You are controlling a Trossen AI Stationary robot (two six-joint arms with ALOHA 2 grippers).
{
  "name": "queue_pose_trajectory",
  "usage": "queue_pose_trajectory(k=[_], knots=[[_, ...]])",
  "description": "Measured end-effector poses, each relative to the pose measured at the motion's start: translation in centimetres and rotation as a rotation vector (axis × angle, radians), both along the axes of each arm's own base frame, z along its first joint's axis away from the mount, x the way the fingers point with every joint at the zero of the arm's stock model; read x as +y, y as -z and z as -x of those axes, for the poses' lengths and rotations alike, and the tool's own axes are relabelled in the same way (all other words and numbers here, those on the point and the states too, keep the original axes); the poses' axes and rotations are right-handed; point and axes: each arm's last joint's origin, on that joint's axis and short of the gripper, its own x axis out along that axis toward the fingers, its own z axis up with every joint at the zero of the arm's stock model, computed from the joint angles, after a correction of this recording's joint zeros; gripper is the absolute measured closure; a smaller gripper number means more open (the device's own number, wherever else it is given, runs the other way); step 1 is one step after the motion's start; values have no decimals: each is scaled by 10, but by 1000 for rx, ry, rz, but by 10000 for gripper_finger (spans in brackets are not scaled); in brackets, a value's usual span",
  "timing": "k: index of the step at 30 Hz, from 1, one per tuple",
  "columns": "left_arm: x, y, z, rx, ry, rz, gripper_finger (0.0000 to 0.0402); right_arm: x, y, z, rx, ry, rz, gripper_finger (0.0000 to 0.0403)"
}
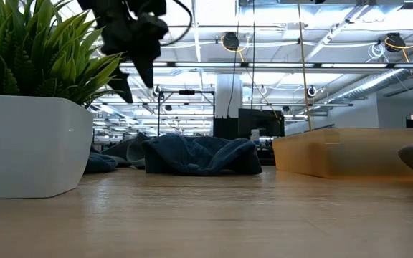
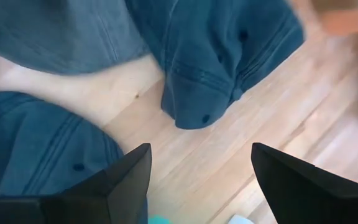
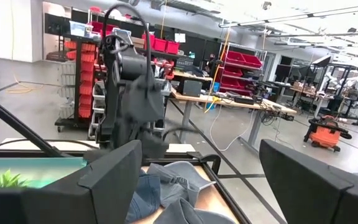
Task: Pick & Place hat
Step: Put the right blue cap into the orange bin
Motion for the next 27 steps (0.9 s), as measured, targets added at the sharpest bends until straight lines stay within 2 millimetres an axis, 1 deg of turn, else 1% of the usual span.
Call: queue_pose_trajectory(k=[3,7,10,13,19,24,27], knots=[[0,14,-9,42,7,10,129,0,-1,2,-5,-5,-13,90],[2,30,-19,75,-1,-19,143,1,0,1,-3,-38,-28,90],[3,39,-29,50,-1,-28,151,2,0,1,-3,-79,-25,90],[4,44,-39,7,8,-17,153,2,0,2,-2,-84,-24,90],[5,59,-45,43,1,-19,153,2,0,2,-1,-83,-20,90],[5,76,-50,94,-16,-27,150,2,0,2,0,-84,-20,90],[6,84,-55,96,-11,-18,147,2,1,2,3,-84,-18,90]])
